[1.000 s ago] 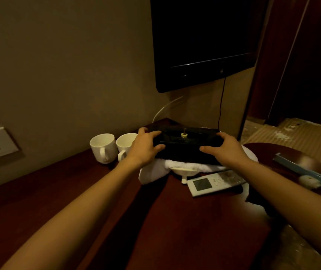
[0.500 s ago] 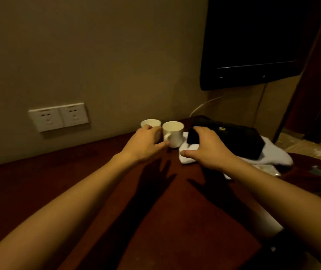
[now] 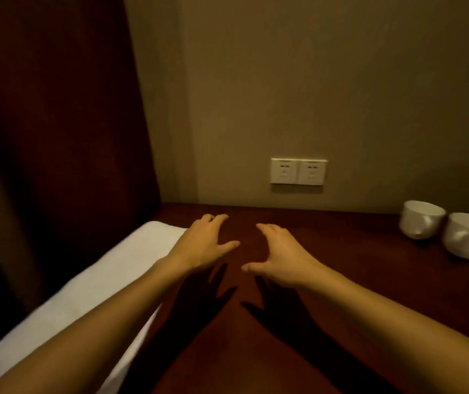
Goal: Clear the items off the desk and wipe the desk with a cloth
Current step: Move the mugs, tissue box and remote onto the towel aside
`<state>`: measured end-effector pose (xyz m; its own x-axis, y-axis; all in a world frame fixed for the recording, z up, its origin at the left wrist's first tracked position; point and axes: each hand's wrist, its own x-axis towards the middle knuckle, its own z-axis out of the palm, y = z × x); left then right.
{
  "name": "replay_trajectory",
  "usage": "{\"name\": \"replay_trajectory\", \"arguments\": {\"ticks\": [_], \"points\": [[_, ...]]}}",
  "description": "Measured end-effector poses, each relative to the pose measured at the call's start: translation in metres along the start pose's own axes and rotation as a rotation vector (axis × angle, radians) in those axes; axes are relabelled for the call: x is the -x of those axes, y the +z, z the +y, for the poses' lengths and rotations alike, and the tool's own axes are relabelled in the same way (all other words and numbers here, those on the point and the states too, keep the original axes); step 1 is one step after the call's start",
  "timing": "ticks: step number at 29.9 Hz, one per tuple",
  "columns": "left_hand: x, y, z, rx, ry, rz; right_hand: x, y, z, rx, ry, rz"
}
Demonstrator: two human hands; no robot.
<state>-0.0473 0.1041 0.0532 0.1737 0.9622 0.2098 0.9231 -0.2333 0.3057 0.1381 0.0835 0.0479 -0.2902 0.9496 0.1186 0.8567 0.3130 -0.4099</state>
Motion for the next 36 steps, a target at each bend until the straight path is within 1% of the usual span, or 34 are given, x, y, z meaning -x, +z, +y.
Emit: {"name": "replay_trajectory", "arguments": {"ticks": [2,5,7,10,12,15,18,20,23,25,28,30,33,36], "points": [[0.025,-0.012,-0.042,-0.043,-0.084,0.011,-0.016,0.027,-0.038,-0.013,-0.073,-0.063],[0.065,-0.019,-0.09,-0.12,-0.186,-0.036,-0.03,0.065,-0.081,-0.038,-0.187,-0.146],[0.09,-0.018,-0.112,-0.186,-0.255,-0.073,-0.035,0.089,-0.104,0.015,-0.266,-0.164],[0.115,-0.012,-0.126,-0.27,-0.333,-0.164,-0.046,0.117,-0.127,0.301,-0.41,-0.134],[0.123,-0.005,-0.129,-0.309,-0.348,-0.202,-0.056,0.129,-0.138,0.434,-0.493,-0.137],[0.127,0.0,-0.124,-0.331,-0.344,-0.222,-0.069,0.135,-0.147,0.533,-0.591,-0.144],[0.125,-0.002,-0.123,-0.358,-0.335,-0.195,-0.077,0.135,-0.15,0.539,-0.617,-0.099],[0.122,-0.003,-0.13,-0.377,-0.308,-0.13,-0.077,0.132,-0.149,0.523,-0.616,-0.072],[0.111,-0.013,-0.136,-0.378,-0.224,0.03,-0.073,0.122,-0.139,0.425,-0.579,-0.024],[0.099,-0.024,-0.129,-0.4,-0.142,0.106,-0.069,0.105,-0.127,0.345,-0.552,0.039],[0.072,-0.038,-0.102,-0.418,-0.011,0.218,-0.064,0.066,-0.11,0.355,-0.486,0.146],[0.05,-0.043,-0.076,-0.39,0.058,0.26,-0.061,0.037,-0.091,0.384,-0.417,0.194],[0.021,-0.045,-0.034,-0.359,0.166,0.273,-0.051,0.0,-0.056,0.381,-0.335,0.256],[-0.008,-0.04,0.012,-0.311,0.295,0.285,-0.033,-0.038,-0.013,0.349,-0.244,0.27]]}}
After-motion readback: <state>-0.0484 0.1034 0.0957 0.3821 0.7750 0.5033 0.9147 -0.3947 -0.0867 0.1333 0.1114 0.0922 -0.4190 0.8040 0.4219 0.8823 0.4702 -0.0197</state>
